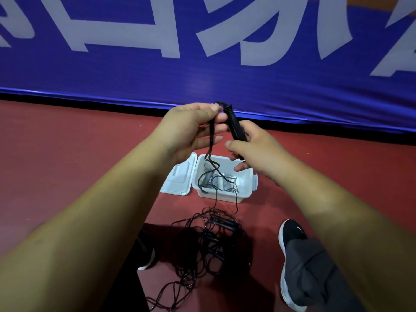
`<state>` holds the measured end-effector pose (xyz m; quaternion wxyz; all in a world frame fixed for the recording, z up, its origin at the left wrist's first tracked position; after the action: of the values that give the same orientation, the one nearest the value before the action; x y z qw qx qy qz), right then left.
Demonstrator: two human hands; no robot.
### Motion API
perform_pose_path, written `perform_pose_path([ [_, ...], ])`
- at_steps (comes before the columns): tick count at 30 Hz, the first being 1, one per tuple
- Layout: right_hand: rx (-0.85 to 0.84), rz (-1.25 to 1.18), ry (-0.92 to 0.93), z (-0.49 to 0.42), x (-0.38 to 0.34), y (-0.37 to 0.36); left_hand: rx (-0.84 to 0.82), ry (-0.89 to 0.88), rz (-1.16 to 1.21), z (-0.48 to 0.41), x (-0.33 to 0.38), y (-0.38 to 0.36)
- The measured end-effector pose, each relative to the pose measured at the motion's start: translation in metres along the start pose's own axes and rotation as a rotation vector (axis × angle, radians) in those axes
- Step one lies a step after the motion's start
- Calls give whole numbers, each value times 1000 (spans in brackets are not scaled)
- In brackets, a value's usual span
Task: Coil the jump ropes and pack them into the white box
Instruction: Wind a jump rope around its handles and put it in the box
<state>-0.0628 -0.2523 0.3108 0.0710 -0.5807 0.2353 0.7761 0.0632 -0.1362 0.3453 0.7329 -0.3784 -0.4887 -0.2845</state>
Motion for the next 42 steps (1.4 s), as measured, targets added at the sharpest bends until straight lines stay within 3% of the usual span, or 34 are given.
perform_pose_path([
  [7, -14, 35, -26, 1, 1, 0, -70, 64, 9, -3, -7, -4],
  [13, -80, -123, -10, 6, 0, -8, -111, 15, 72, 0, -3, -8],
  [17, -167, -159, 19, 10, -2, -22, -95, -24, -88, -1, -1, -5],
  [22, -95, -66, 83, 11, -6, -25, -94, -23, -152, 1, 1, -6],
  [27, 62, 9, -3, -1, 8, -18, -69, -13, -160, 2, 1, -6],
  [32, 118, 115, 36, -4, 6, -13, -56, 3, -177, 3, 3, 0],
  [42, 20, 63, -11, 2, 0, -8, -164, 31, -145, 6, 4, 0],
])
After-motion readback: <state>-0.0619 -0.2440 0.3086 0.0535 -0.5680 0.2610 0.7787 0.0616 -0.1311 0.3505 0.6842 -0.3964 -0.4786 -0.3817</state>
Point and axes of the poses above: each hand's wrist, its own z-axis away from the middle knuckle, its own y-axis out of the back of the hand, x = y × z, the point moved 6 cm from there along -z, towards the middle knuckle, and after that the axes turned 6 degrees about -x, right-handed, at the moved point
